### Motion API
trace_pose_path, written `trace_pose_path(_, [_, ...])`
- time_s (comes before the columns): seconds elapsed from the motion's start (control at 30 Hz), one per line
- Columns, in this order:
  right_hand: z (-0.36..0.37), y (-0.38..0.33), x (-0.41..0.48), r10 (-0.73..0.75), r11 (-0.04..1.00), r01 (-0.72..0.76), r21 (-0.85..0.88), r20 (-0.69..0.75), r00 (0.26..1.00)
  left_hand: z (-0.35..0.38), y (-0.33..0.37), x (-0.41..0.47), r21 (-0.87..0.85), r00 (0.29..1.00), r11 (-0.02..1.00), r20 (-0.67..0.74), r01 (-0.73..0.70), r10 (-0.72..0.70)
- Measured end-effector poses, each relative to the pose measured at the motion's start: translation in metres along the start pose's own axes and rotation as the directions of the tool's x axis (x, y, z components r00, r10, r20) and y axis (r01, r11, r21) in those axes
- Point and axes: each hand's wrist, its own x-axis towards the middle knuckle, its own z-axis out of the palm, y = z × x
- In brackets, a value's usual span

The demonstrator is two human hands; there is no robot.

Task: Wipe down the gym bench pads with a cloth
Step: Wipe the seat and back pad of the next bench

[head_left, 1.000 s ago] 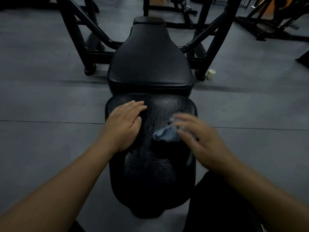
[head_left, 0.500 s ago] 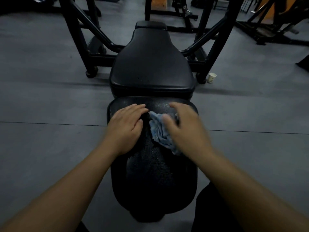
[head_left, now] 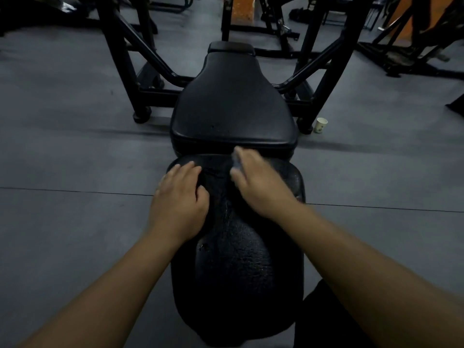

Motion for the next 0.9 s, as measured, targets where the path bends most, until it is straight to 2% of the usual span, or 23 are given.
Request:
trace_pose_path(0.07, [-0.007, 0.0, -0.047, -0.187, 0.977, 0.179, 0.112, 0.061, 0.98, 0.0, -0.013, 0.001, -0.017, 0.997, 1.0, 0.079, -0.002, 0.003])
trace_pose_path(0.1, [-0.012, 0.015, -0.053, -0.21, 0.976, 0.204, 0.074, 0.076, 0.975, -0.001, -0.02, 0.001, -0.044, 0.993, 0.999, 0.113, -0.029, 0.034])
trace_pose_path(0.13, [-0.016, 0.032, -0.046, -0.174, 0.985, 0.174, 0.008, 0.049, 0.983, -0.001, -0.027, 0.0, -0.074, 0.988, 0.996, 0.138, -0.057, 0.067])
trace_pose_path(0.2, [-0.016, 0.056, -0.014, 0.005, 0.995, -0.015, -0.096, -0.099, 0.995, -0.002, -0.035, -0.002, -0.122, 0.983, 0.988, 0.145, -0.097, 0.115])
trace_pose_path(0.23, [-0.012, 0.056, 0.001, 0.104, 0.984, -0.125, -0.129, -0.163, 0.981, -0.001, -0.036, -0.003, -0.138, 0.985, 0.985, 0.123, -0.103, 0.12])
trace_pose_path(0.27, [-0.006, 0.045, 0.007, 0.148, 0.974, -0.174, -0.145, -0.173, 0.974, 0.0, -0.036, -0.004, -0.149, 0.989, 0.984, 0.096, -0.101, 0.116])
trace_pose_path(0.3, [0.001, 0.03, 0.002, 0.116, 0.984, -0.133, -0.117, -0.137, 0.984, 0.001, -0.035, -0.006, -0.157, 0.991, 0.983, 0.075, -0.097, 0.11])
trace_pose_path(0.37, [0.004, -0.006, -0.041, -0.075, 0.997, 0.075, 0.022, -0.003, 0.997, 0.003, -0.033, -0.007, -0.168, 0.993, 0.981, 0.057, -0.095, 0.106])
trace_pose_path(0.43, [0.0, -0.03, -0.105, -0.367, 0.927, 0.348, 0.138, 0.151, 0.918, 0.004, -0.035, -0.008, -0.173, 0.992, 0.979, 0.057, -0.103, 0.114])
trace_pose_path(0.47, [-0.002, -0.026, -0.123, -0.451, 0.892, 0.433, 0.128, 0.212, 0.867, 0.004, -0.036, -0.008, -0.175, 0.992, 0.979, 0.057, -0.102, 0.114])
trace_pose_path(0.5, [-0.006, -0.013, -0.126, -0.477, 0.879, 0.469, 0.091, 0.222, 0.85, 0.004, -0.036, -0.009, -0.179, 0.992, 0.979, 0.058, -0.1, 0.112])
trace_pose_path(0.53, [-0.009, 0.002, -0.115, -0.454, 0.889, 0.457, 0.029, 0.197, 0.869, 0.003, -0.036, -0.011, -0.187, 0.993, 0.978, 0.057, -0.093, 0.105])
trace_pose_path(0.6, [-0.01, 0.017, -0.071, -0.231, 0.968, 0.235, -0.086, 0.055, 0.971, 0.003, -0.033, -0.016, -0.215, 0.997, 0.975, 0.043, -0.059, 0.069])
trace_pose_path(0.63, [-0.005, 0.013, -0.051, -0.105, 0.987, 0.103, -0.122, -0.01, 0.994, 0.003, -0.031, -0.019, -0.231, 0.999, 0.972, 0.031, -0.031, 0.039])
trace_pose_path(0.67, [0.002, 0.001, -0.04, -0.045, 0.989, 0.041, -0.143, -0.026, 0.999, 0.002, -0.029, -0.021, -0.248, 1.0, 0.969, 0.018, 0.003, 0.002])
trace_pose_path(0.7, [0.007, -0.017, -0.04, -0.074, 0.988, 0.072, -0.139, -0.006, 0.997, 0.001, -0.028, -0.023, -0.263, 0.999, 0.964, 0.009, 0.036, -0.034])
trace_pose_path(0.73, [0.011, -0.033, -0.049, -0.182, 0.976, 0.186, -0.111, 0.043, 0.982, 0.001, -0.027, -0.025, -0.277, 0.998, 0.959, 0.008, 0.061, -0.061])
trace_pose_path(0.8, [0.014, -0.047, -0.088, -0.431, 0.9, 0.435, 0.022, 0.187, 0.883, 0.001, -0.027, -0.026, -0.288, 0.997, 0.955, 0.021, 0.074, -0.071])
trace_pose_path(0.83, [0.008, -0.043, -0.1, -0.495, 0.868, 0.49, 0.086, 0.232, 0.837, 0.001, -0.027, -0.027, -0.29, 0.997, 0.954, 0.025, 0.072, -0.068])
trace_pose_path(0.87, [0.002, -0.032, -0.098, -0.504, 0.863, 0.494, 0.103, 0.237, 0.831, 0.002, -0.027, -0.028, -0.293, 0.997, 0.953, 0.029, 0.071, -0.066])
trace_pose_path(0.9, [-0.002, -0.019, -0.084, -0.459, 0.888, 0.452, 0.083, 0.212, 0.863, 0.003, -0.027, -0.029, -0.296, 0.997, 0.953, 0.032, 0.071, -0.064])
